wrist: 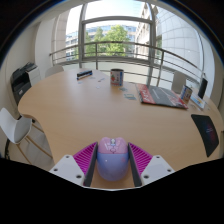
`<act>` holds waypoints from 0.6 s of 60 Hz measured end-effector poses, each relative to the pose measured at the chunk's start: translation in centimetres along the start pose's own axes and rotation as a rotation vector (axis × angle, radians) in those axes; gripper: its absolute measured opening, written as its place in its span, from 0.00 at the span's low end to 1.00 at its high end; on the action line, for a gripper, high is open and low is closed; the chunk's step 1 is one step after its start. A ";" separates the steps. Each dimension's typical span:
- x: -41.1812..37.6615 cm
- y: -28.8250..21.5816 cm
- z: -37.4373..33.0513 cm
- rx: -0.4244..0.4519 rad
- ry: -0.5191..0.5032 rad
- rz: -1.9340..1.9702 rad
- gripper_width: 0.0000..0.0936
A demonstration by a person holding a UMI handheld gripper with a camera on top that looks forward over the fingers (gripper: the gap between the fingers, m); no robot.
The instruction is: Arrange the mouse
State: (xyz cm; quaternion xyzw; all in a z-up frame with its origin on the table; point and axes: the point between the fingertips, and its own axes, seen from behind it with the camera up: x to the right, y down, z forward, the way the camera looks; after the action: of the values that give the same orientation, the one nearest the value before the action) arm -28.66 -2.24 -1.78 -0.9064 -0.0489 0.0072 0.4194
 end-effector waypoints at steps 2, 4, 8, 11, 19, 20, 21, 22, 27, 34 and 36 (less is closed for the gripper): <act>-0.2 0.1 0.0 -0.006 0.001 0.002 0.59; -0.1 0.2 0.1 -0.011 0.003 -0.004 0.56; -0.1 0.2 0.1 -0.023 0.015 -0.008 0.50; -0.1 0.1 -0.1 -0.028 0.020 -0.002 0.47; -0.8 -2.3 -1.7 -0.003 -0.006 -0.005 0.45; -0.6 -3.2 -2.4 0.018 -0.012 -0.005 0.45; -0.5 -4.2 -3.0 0.042 -0.018 -0.001 0.45; -0.4 -5.4 -3.8 0.066 -0.026 0.006 0.45; 1.1 -12.1 -8.4 0.191 -0.070 0.051 0.45; 9.1 -20.3 -15.4 0.377 -0.093 0.075 0.45; 12.1 -22.4 -16.7 0.417 -0.076 0.081 0.45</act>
State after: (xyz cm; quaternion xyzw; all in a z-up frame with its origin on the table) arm -17.61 0.63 26.41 -0.8003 -0.0257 0.0679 0.5952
